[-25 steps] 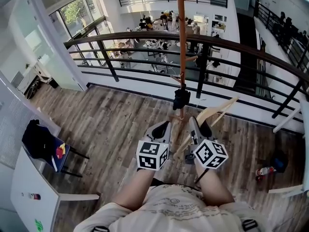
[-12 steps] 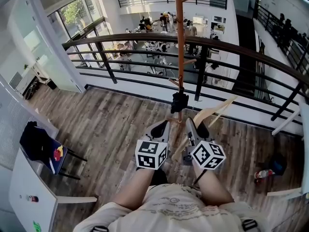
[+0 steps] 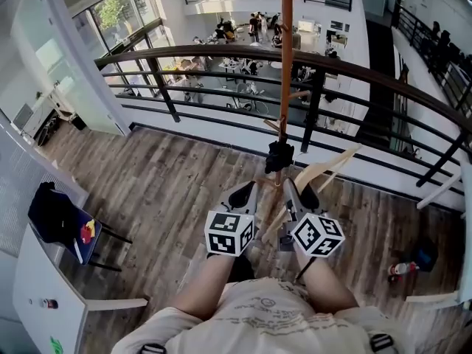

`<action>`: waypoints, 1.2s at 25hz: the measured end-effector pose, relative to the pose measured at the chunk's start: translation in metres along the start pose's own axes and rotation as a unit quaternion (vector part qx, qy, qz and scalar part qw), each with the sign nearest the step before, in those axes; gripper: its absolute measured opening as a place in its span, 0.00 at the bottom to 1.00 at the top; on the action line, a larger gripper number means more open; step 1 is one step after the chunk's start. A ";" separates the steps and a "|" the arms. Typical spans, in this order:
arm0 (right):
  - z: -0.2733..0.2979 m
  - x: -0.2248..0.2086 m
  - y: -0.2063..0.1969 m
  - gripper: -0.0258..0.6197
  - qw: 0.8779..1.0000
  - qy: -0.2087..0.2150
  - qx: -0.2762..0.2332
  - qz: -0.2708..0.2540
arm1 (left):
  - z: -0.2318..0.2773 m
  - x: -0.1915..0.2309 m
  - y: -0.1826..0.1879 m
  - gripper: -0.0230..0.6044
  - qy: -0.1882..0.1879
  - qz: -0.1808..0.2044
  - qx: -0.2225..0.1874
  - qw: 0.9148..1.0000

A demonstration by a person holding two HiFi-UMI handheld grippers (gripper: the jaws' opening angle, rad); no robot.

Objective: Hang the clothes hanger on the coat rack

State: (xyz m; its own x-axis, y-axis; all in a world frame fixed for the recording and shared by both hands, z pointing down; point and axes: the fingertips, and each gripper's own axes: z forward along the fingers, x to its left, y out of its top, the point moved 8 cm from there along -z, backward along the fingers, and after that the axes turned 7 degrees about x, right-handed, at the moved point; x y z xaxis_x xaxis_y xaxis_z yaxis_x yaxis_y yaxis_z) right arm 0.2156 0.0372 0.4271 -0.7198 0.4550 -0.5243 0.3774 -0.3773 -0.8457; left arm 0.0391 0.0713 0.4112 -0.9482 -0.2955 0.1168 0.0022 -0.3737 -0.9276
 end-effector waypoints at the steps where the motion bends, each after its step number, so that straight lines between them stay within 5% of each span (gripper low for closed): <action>1: 0.005 -0.001 0.000 0.37 1.000 -0.001 0.001 -0.001 | 0.003 0.004 0.000 0.03 -0.001 -0.001 0.000 1.000; 14: 0.085 -0.010 0.011 0.37 1.000 -0.021 0.001 -0.001 | 0.064 0.060 0.023 0.03 -0.025 -0.001 0.014 1.000; 30: 0.215 -0.015 0.024 0.37 0.995 -0.096 -0.021 0.024 | 0.166 0.168 0.080 0.03 -0.102 0.029 0.027 0.994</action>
State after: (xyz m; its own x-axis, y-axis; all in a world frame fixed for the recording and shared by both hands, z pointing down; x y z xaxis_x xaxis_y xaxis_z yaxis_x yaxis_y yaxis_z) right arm 0.1104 -0.1522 0.4362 -0.7964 0.2731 -0.5397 0.4359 -0.3594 -0.8251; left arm -0.0672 -0.1541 0.4157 -0.8615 -0.4882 0.1394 0.0766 -0.3966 -0.9148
